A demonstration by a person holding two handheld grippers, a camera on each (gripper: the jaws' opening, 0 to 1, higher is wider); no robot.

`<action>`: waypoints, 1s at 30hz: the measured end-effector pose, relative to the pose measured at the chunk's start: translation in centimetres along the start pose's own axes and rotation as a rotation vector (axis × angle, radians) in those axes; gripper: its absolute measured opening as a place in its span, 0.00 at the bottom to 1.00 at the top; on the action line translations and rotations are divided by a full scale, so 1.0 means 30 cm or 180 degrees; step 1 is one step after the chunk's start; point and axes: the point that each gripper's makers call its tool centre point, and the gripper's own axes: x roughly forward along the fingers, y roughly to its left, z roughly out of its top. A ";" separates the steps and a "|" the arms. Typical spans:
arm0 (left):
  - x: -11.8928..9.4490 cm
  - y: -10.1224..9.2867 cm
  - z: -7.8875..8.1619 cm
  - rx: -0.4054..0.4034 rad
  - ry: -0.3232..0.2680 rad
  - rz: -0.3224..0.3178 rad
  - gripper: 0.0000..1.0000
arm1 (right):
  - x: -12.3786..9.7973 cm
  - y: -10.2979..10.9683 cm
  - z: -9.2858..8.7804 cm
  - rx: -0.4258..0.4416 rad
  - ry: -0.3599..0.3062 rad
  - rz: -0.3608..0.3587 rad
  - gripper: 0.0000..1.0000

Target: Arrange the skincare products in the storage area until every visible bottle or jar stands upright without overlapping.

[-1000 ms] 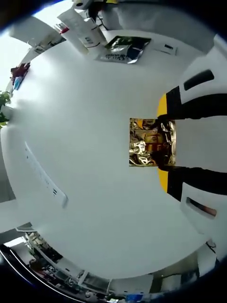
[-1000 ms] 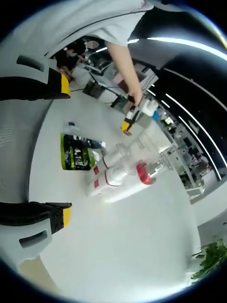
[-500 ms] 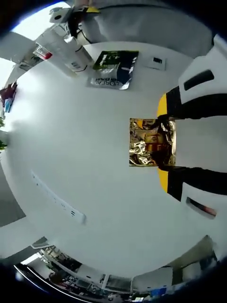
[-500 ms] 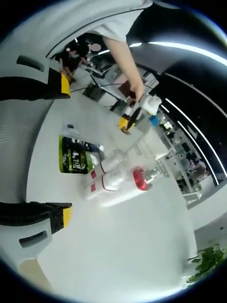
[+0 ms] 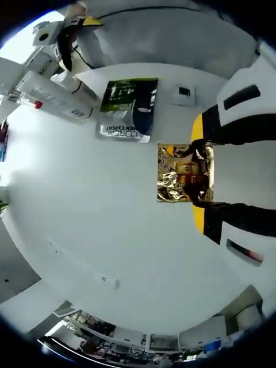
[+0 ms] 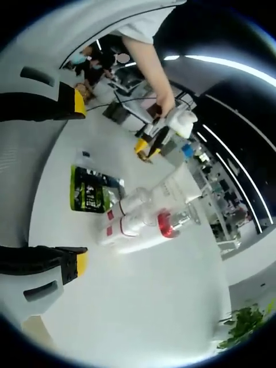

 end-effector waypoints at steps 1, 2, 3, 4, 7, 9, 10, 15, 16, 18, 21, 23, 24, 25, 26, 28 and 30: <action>0.005 -0.015 -0.002 0.0007 0.0007 -0.0017 0.43 | 0.001 0.003 0.000 -0.0009 0.0004 0.0006 0.91; 0.009 -0.032 -0.001 0.0017 0.0015 -0.0027 0.43 | 0.001 0.005 0.000 -0.0016 0.0006 0.0013 0.91; 0.021 -0.048 -0.008 0.0038 0.0039 -0.0041 0.43 | 0.001 0.007 0.000 -0.0025 0.0008 0.0021 0.91; 0.033 -0.050 -0.017 0.0065 0.0059 -0.0047 0.43 | 0.002 0.008 -0.001 -0.0036 0.0012 0.0024 0.91; 0.057 -0.084 -0.034 0.0131 0.0122 -0.0080 0.43 | 0.003 0.010 0.000 -0.0069 0.0015 0.0037 0.91; 0.071 -0.088 -0.043 0.0126 0.0125 -0.0094 0.43 | 0.004 0.012 0.001 -0.0090 0.0014 0.0039 0.91; 0.068 -0.109 -0.047 0.0122 0.0128 -0.0111 0.43 | 0.005 0.012 0.003 -0.0097 0.0004 0.0037 0.91; 0.095 -0.149 -0.057 0.0129 0.0144 -0.0158 0.43 | 0.004 0.010 0.007 -0.0118 -0.0018 0.0026 0.91; 0.106 -0.159 -0.055 0.0140 0.0151 -0.0164 0.43 | 0.005 0.011 0.007 -0.0121 -0.0018 0.0027 0.91; 0.131 -0.159 -0.056 0.0145 0.0161 -0.0180 0.43 | 0.005 0.012 0.005 -0.0135 -0.0005 0.0025 0.91; 0.164 -0.174 -0.055 0.0191 0.0192 -0.0214 0.43 | 0.006 0.017 0.004 -0.0146 0.0007 0.0023 0.91; 0.170 -0.192 -0.040 0.0306 0.0279 -0.0188 0.43 | 0.005 0.020 0.005 -0.0144 0.0008 0.0024 0.91; 0.177 -0.197 -0.033 0.0328 0.0285 -0.0183 0.43 | 0.005 0.020 0.005 -0.0143 0.0010 0.0023 0.91; 0.187 -0.198 -0.031 0.0302 0.0285 -0.0195 0.43 | 0.005 0.020 0.003 -0.0146 0.0019 0.0021 0.91; 0.195 -0.198 -0.033 0.0269 0.0271 -0.0213 0.43 | 0.006 0.020 0.003 -0.0150 0.0024 0.0019 0.91; 0.200 -0.215 -0.017 0.0219 0.0232 -0.0268 0.43 | 0.006 0.020 0.002 -0.0157 0.0029 0.0014 0.91; 0.202 -0.233 -0.011 0.0257 0.0255 -0.0275 0.43 | 0.004 0.018 0.003 -0.0145 0.0019 0.0007 0.91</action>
